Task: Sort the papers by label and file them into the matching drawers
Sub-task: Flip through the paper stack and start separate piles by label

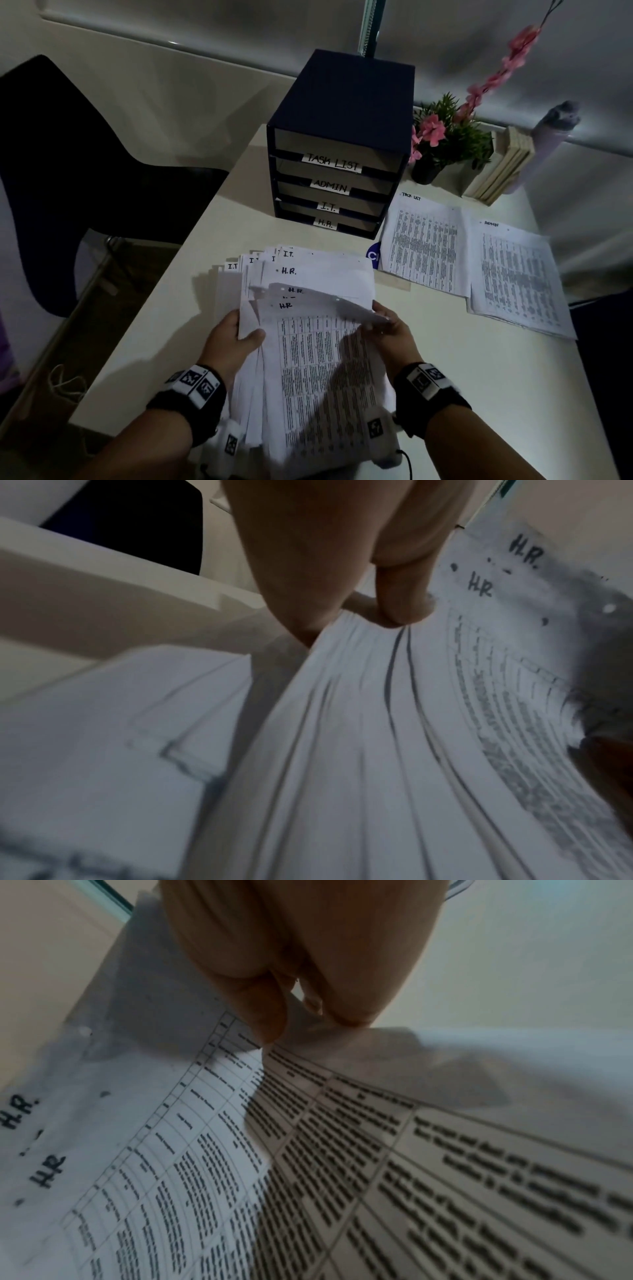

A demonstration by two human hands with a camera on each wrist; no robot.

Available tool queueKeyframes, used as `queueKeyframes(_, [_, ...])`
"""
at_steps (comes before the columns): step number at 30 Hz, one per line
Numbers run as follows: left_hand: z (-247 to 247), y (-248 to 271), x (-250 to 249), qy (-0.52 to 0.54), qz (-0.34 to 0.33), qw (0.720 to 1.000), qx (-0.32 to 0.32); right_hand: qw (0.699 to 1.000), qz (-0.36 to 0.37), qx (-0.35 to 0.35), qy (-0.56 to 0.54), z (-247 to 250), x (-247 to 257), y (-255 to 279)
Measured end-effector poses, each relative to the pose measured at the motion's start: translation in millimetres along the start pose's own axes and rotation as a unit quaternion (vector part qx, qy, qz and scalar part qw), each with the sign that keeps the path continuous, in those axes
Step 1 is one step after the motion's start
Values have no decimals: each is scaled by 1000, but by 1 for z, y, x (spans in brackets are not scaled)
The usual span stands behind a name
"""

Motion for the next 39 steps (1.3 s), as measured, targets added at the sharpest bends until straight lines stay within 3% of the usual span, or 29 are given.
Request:
queueKeyframes(5, [1, -2, -1, 32, 8, 999, -8, 999, -34, -10, -31, 6, 4, 0])
queueKeyframes(9, [4, -10, 7, -19, 6, 999, -49, 996, 30, -70, 42, 7, 1, -3])
queueKeyframes(13, [8, -12, 7, -48, 13, 995, -85, 995, 12, -100, 25, 17, 4, -2])
queueKeyframes(20, [9, -8, -3, -39, 1, 995, -88, 995, 1, -95, 9, 26, 2, -1])
queueKeyframes(24, [6, -6, -6, -11, -24, 997, -70, 998, -32, -55, 8, 15, 2, 5])
queueKeyframes(25, [4, -5, -9, -4, -26, 997, -66, 994, -42, -97, -14, 14, -2, -1])
queueKeyframes(26, [3, -4, -9, 3, -23, 998, -64, 989, -68, -97, -86, 15, -1, 0])
queueKeyframes(27, [1, -4, -8, 9, -21, 998, -62, 986, -100, -128, -48, 17, -3, -2])
queueKeyframes(30, [0, -6, -3, 44, -17, 997, -63, 999, -52, -10, 3, 14, 1, -2])
queueKeyframes(32, [2, -12, 4, 25, -10, 996, -80, 999, -30, 19, -15, 20, 9, 6])
queueKeyframes(36, [5, -20, 16, 3, -12, 995, -99, 998, 24, -32, -41, 18, 6, 9])
queueKeyframes(39, [4, -22, 19, 19, -14, 997, -78, 995, 7, 4, -95, 19, 3, 11])
Point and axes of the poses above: each hand's wrist, its own y-axis away from the middle knuckle, its own z-axis out of the back of the hand, x = y × z, the point moved 1 cm from there along -y, towards the middle knuckle, and after that the axes turned 11 degrees about -z, right-handed, at the moved point
